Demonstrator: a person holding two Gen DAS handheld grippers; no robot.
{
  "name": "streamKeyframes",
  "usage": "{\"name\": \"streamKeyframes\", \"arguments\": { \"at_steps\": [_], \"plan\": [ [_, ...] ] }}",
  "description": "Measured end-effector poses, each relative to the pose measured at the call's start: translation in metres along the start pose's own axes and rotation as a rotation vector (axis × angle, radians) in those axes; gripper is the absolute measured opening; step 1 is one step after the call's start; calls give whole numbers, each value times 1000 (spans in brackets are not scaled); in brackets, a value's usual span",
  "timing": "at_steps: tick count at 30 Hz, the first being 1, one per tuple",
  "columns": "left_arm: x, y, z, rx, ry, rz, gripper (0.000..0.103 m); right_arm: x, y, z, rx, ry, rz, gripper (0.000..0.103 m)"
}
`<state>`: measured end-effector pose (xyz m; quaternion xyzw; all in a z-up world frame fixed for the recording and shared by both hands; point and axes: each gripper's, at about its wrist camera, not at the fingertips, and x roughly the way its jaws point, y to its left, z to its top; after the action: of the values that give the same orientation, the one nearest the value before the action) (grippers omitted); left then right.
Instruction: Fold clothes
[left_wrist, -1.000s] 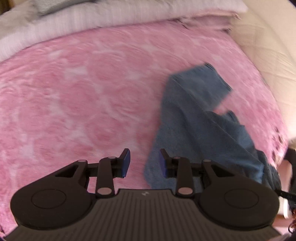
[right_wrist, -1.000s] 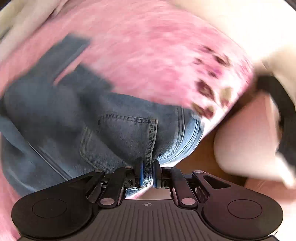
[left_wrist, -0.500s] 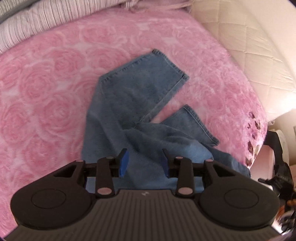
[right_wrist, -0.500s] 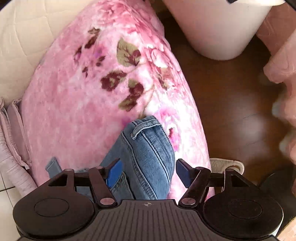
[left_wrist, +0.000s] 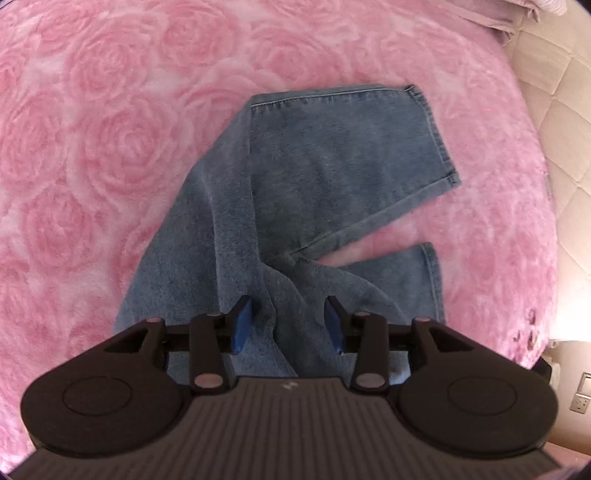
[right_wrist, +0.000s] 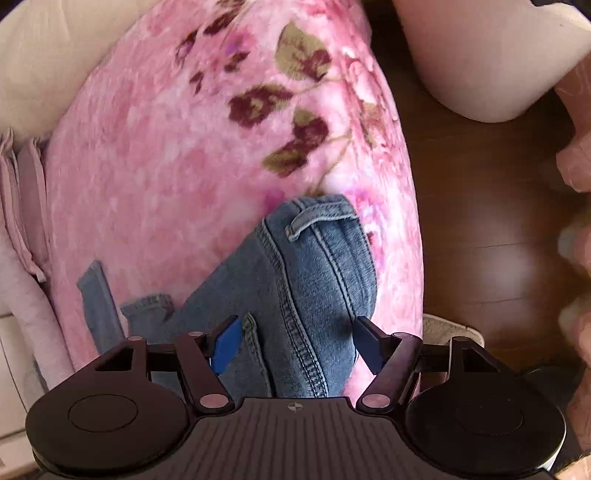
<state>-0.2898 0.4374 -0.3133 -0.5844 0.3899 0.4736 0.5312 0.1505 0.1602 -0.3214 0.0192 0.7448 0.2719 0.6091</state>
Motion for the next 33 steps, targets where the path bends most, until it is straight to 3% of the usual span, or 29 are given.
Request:
{"name": "streamKeyframes", "arguments": {
  "at_steps": [2,5,6,7,10,12,17,22,25,29,33],
  "plan": [
    [9,-2,-1,23,24,28,45,4,2,-5,-22,2,-15,70],
    [18,2,-7,34,39,42,45,8,5,-10,-59,1,-42,70],
    [21,3,-9,38,44,47,42,9,7,-11,-68,3,-51,71],
    [24,4,-11,42,49,52,32,11,6,-12,-67,15,-55,71],
    [27,7,-17,55,41,51,16,14,6,-16,-71,17,-64,69],
    [20,8,-21,70,2,30,13,10,10,-20,-94,-4,-60,13],
    [-16,21,-26,58,-104,-44,9,-10,45,-31,-219,-73,-7,8],
    [-84,47,-1,-20,-270,-143,8,-47,133,-38,-421,-155,168,8],
    [-142,65,24,-67,-414,-224,8,-74,207,-45,-567,-214,333,8],
    [-232,74,44,-61,-650,-306,8,-116,301,-64,-754,-317,554,7],
    [-322,80,28,-27,-940,-387,8,-169,363,-90,-898,-429,835,7]
  ]
}}
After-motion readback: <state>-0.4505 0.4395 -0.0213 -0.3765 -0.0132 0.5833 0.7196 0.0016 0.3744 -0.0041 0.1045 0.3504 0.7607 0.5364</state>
